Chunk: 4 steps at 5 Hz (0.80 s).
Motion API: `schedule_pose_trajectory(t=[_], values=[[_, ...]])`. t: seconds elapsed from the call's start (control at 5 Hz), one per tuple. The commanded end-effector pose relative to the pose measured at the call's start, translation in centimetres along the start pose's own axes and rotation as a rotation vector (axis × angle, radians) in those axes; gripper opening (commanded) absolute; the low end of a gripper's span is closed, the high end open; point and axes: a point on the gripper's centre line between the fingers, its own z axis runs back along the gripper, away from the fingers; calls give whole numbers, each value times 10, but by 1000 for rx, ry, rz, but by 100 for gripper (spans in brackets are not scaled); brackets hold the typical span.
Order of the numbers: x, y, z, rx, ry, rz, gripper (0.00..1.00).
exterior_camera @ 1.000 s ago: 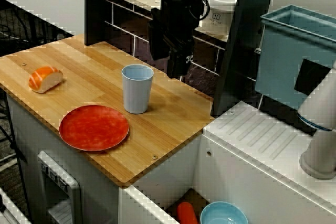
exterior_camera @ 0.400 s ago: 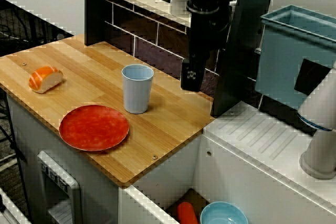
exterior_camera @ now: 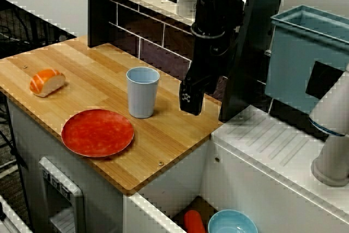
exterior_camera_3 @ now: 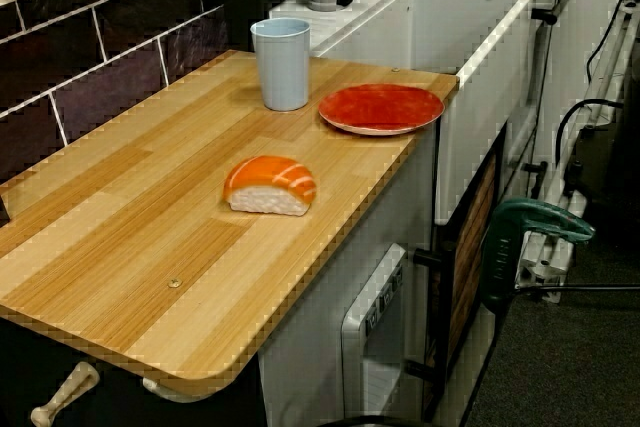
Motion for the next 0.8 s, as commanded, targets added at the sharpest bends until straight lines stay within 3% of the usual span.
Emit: schedule_pose_trajectory(t=[0.0, 0.4, 0.6], values=[[-22, -10, -4, -30, -5, -162, 100], [-44, -11, -17, -35, 60, -159, 100], [-58, -7, -19, -48, 67, -137, 100]])
